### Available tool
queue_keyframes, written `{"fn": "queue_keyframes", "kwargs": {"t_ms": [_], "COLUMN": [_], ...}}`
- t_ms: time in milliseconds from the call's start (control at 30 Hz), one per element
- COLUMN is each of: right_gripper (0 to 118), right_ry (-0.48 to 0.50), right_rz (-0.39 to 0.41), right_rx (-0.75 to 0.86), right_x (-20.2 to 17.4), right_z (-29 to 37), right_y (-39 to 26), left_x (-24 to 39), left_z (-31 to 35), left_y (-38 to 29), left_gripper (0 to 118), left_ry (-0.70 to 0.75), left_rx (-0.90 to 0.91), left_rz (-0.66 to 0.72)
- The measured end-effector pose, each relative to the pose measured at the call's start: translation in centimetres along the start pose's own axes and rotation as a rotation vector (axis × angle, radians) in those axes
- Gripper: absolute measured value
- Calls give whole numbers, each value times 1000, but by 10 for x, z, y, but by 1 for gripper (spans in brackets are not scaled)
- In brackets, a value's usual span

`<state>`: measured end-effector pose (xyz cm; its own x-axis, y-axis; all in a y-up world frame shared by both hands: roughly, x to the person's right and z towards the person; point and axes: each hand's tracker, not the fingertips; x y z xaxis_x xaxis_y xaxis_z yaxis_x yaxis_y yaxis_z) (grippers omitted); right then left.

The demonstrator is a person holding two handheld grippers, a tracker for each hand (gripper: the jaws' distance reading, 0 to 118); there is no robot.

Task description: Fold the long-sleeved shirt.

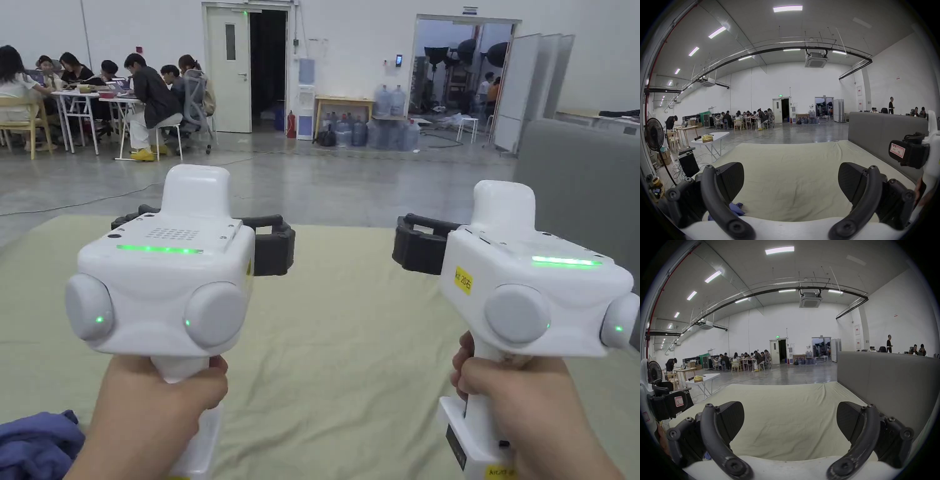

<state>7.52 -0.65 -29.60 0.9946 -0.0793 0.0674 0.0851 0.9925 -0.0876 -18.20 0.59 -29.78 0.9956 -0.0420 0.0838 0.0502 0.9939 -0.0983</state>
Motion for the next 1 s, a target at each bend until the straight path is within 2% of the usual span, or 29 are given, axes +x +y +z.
{"fn": "queue_keyframes", "kwargs": {"t_ms": [367,867,1000], "right_gripper": [113,113,110], "right_ry": [1,1,-5], "right_rz": [13,2,-7], "right_rx": [-7,-6,-7], "right_x": [-2,-3,-3], "right_z": [-2,-1,-1], "right_y": [-2,-1,-2], "left_x": [5,-3,-3], "left_z": [3,1,2], "left_y": [-1,-3,-5], "left_gripper": [113,113,113], "left_ry": [-1,-11,-6], "left_rx": [14,-5,-5], "left_rz": [-20,26,27]}}
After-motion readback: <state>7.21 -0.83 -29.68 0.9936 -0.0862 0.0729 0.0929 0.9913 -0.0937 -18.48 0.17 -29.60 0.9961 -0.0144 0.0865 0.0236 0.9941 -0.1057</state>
